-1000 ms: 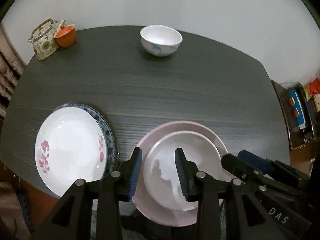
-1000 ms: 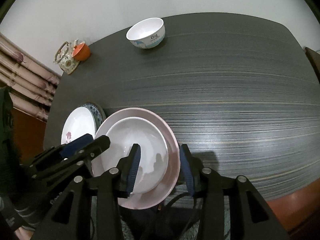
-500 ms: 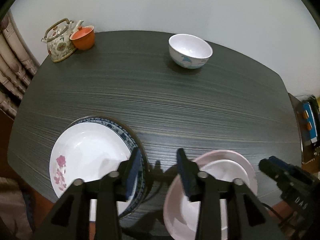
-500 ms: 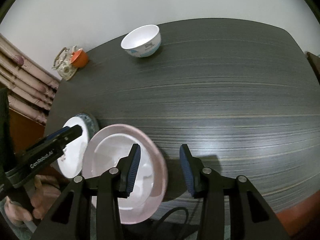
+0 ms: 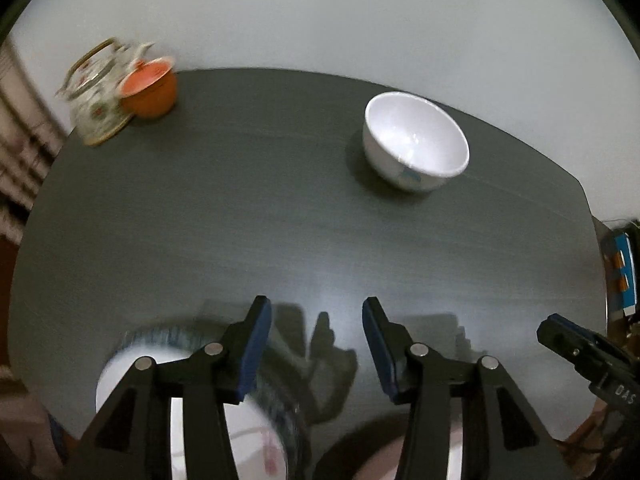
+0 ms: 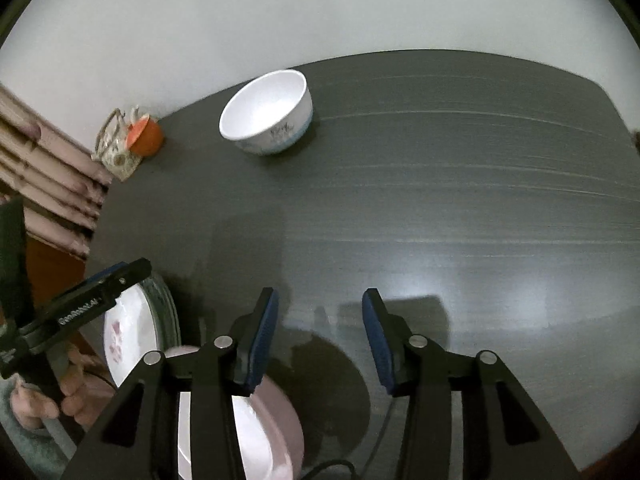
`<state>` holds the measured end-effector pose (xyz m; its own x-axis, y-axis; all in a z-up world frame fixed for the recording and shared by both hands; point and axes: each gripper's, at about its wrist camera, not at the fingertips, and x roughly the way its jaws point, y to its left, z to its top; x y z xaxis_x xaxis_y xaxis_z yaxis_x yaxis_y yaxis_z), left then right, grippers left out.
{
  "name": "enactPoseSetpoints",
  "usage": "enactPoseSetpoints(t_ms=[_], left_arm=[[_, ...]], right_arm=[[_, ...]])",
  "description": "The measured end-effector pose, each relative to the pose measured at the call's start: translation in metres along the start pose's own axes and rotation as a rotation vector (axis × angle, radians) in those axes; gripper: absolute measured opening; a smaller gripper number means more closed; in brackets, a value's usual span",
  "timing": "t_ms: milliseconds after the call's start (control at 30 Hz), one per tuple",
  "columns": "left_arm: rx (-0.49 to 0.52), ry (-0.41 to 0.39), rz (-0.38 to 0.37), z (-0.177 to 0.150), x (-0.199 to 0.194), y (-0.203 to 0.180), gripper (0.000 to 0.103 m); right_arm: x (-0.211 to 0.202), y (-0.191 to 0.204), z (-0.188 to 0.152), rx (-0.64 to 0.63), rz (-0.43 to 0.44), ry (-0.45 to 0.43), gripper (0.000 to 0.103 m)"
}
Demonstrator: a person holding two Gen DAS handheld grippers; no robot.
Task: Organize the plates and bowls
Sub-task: 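Move both tools toward the white Dog bowl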
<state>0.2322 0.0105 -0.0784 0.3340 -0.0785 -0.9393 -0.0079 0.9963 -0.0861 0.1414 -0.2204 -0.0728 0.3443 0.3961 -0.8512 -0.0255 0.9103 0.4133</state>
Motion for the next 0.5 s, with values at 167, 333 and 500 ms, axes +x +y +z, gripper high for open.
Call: enactPoseSetpoints(t_ms=[167,333,500], left_arm=[[-0.012,-0.031,-0.023,0.043,0.017,-0.006,0.048],[-0.045,-0.007,-0.077,0.073,0.033,-0.011,0.048],[-0.099,-0.010,-0.088,0.104,0.047,-0.010,0.048]], right_arm=[[0.014,-0.004,0.035,-0.008,-0.025,-0.019,0.044],[0.025,-0.006,0.074,0.003,-0.042,-0.064,0.044],[0.045,-0.007,0.108,0.045,-0.034,-0.081,0.045]])
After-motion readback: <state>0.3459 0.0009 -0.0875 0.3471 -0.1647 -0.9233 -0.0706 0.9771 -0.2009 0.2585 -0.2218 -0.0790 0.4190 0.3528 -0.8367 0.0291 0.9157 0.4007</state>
